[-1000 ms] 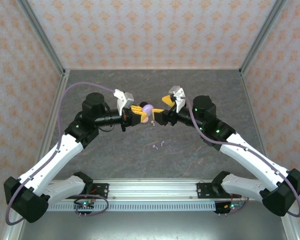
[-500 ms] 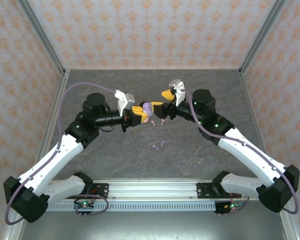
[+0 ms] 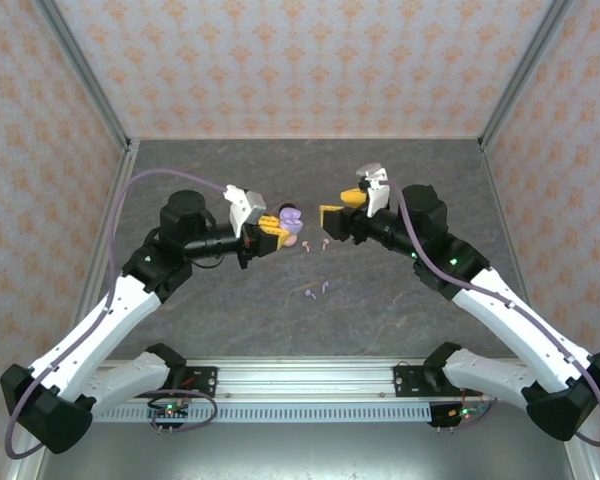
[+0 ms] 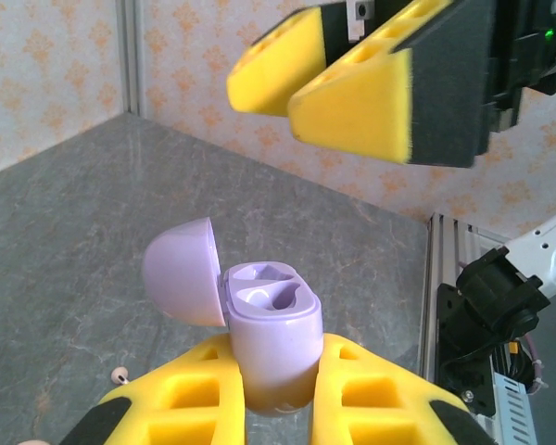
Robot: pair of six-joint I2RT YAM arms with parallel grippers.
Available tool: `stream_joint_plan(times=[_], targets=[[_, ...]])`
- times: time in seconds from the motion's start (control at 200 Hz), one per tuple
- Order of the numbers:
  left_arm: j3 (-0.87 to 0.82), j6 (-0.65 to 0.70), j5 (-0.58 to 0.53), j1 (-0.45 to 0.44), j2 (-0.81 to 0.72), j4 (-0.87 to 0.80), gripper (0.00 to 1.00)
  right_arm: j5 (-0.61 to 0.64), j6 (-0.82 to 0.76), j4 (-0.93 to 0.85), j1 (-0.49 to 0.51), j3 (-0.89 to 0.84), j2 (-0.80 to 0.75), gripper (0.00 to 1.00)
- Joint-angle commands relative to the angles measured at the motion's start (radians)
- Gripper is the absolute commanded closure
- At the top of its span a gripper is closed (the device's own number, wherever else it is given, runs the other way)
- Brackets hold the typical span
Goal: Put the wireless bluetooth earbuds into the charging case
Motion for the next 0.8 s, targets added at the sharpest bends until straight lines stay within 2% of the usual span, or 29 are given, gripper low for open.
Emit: stream_joint_plan(times=[0.0,0.16,0.325,0.54,0.796], targets=[[-0.02,0.042,-0.02,-0.004,-0.066,-0.038,0.97,0.116,0.098,-0.112,-0.006,-0.028,-0.013,0.35],[-0.038,0.038,-0.018,-0.004,-0.151,-0.018,0.97,0.15,0.163,-0.252,-0.005,-0.058,0.051,0.44],[-0.039,0.006,-0.002,-0.005,-0.218,0.055,0.97,0.084,0.179,-0.419,0.005,-0.017,0.224,0.49],[-0.035,-0.013,0.008,-0.004,-0.24,0.103,0.98,0.176,0.2,-0.473,0.133,0.028,0.413,0.51],[-0.039,-0.028,0.011,-0.005,-0.238,0.113,0.98,0.202,0.215,-0.528,0.227,0.129,0.636,0.55]])
